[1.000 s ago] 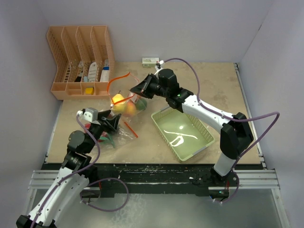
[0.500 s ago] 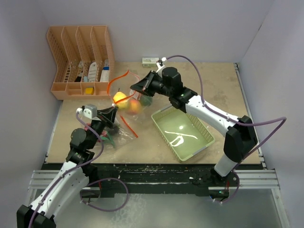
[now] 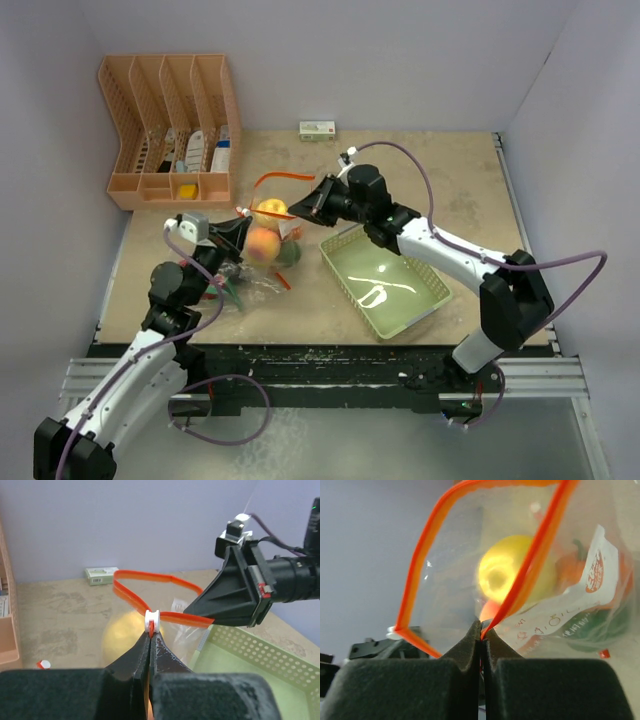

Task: Place the food in the zip-top bag and seal the zipper
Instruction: Adjust the zipper food storage bag at the center of the board.

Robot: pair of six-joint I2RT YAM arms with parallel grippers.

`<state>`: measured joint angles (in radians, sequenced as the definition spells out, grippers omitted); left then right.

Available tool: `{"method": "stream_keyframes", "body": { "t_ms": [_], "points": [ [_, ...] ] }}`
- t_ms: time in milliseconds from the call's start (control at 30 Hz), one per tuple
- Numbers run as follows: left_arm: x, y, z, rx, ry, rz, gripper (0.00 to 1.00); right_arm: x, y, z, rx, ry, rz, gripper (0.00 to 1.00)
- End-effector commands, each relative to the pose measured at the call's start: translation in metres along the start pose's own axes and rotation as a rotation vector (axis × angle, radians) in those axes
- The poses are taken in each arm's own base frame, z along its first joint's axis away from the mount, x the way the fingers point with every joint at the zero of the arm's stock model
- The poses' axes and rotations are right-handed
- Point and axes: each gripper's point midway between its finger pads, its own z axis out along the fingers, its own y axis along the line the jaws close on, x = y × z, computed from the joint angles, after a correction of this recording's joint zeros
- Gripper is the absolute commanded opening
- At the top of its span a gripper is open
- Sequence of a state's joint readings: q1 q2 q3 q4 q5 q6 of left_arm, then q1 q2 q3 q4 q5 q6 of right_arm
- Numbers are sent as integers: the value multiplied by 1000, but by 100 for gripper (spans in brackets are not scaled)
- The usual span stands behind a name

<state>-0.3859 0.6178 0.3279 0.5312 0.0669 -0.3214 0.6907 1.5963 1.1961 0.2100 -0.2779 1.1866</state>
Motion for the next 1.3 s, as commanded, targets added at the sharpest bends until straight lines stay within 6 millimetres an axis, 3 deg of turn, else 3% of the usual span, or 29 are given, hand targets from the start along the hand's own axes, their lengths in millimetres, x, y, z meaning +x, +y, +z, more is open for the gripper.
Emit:
{"method": "stream_keyframes", "body": {
  "t_ms": [0,100,233,533,600,700,867,1000,1167,1267],
  "points": [
    [-48,-15,-7,70,-179,72,0,-6,10,-18,-32,-50,-83,0],
    [-46,-14,-13,74,-205,99,0,-8,-2,-21,23,-69,-138,0],
    [-39,-21,-20,124,-211,114,0,-14,-5,-30,57,-94,-219,2],
    [-24,-23,-29,148,-196,108,0,-37,6,-64,115,-190,-439,44],
    [-21,-23,-30,155,-189,109,0,-40,12,-69,109,-199,-500,49],
    [-25,-34,-33,205,-190,111,0,-43,31,-78,35,-213,-646,57],
    [-40,-48,-32,247,-97,117,0,-34,87,-99,-209,-208,-974,59],
    [-48,-57,-35,267,9,123,0,-14,125,-122,-432,-181,-1248,54],
    [-67,-67,-47,288,19,137,0,23,148,-136,-736,-81,-1457,50],
    [-78,-69,-55,285,21,164,0,35,158,-138,-859,-8,-1532,49]
  ]
}}
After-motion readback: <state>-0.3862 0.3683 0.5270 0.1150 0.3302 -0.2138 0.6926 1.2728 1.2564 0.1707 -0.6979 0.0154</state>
